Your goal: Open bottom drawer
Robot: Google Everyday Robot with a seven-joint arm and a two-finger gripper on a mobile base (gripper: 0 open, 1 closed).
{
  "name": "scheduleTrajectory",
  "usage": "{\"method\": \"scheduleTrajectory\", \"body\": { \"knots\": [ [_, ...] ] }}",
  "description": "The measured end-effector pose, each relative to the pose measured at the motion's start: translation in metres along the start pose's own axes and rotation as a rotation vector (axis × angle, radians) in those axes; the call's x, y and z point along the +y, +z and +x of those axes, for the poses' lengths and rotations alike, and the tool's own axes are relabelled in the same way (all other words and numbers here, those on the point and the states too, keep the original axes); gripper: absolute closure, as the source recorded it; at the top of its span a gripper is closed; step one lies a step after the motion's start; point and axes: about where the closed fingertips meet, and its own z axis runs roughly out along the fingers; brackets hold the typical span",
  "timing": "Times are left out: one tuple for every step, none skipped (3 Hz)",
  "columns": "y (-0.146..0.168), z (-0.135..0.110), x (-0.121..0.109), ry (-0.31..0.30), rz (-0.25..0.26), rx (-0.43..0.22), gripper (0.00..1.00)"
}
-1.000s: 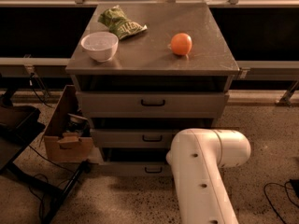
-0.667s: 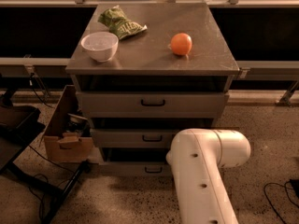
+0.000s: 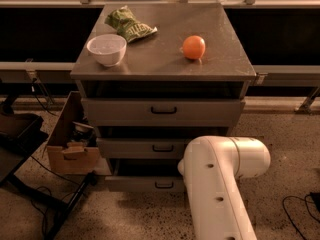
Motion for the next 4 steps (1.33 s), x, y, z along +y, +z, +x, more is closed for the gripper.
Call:
{"method": "scheduleTrajectory", "body": {
  "knots": [
    [-0.0057,0.0005,-0.0007,0.000,0.000,0.000,1.00],
    [-0.0117,0.0010,-0.0016,0.000,0.000,0.000,0.98],
    [-0.0116,0.0010,-0.0016,0.000,0.000,0.000,0.74],
    [-0.0116,0.0010,-0.0016,0.000,0.000,0.000,0.52]
  ]
}}
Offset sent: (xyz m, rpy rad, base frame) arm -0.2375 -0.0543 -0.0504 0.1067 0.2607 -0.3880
